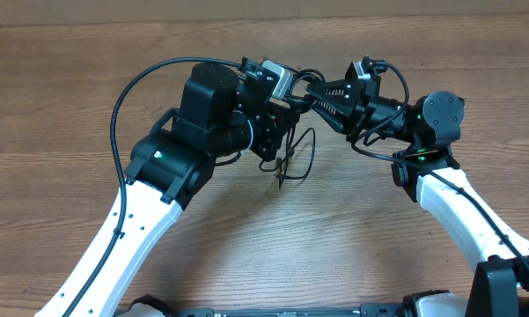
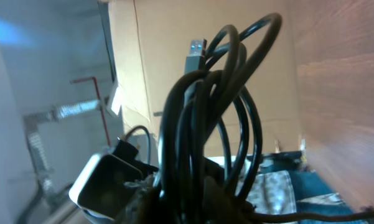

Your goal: Untangle cables

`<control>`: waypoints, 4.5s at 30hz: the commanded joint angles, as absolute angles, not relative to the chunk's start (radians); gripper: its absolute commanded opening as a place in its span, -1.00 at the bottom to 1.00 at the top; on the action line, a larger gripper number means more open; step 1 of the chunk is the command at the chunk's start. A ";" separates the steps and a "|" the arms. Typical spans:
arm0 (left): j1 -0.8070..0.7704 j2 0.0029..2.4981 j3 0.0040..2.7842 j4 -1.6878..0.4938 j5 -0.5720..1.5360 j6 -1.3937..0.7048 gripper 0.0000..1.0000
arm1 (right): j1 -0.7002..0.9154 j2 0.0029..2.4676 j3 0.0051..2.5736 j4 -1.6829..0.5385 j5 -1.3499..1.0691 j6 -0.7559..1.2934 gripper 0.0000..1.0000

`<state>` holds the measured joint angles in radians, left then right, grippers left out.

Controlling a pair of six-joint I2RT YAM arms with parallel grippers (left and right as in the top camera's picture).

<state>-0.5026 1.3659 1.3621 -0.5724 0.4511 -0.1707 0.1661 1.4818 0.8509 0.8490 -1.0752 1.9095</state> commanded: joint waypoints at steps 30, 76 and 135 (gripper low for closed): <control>-0.220 1.327 1.363 -0.654 1.003 -0.325 -0.91 | 0.164 1.466 0.871 0.654 -1.007 1.725 0.01; -0.302 1.328 1.363 -0.597 0.932 -0.427 -0.92 | 0.253 1.466 0.871 0.799 -0.890 1.833 -0.58; -0.076 1.328 1.363 -0.474 0.915 -0.984 -0.91 | 0.253 1.466 0.871 0.206 -1.079 0.779 -0.91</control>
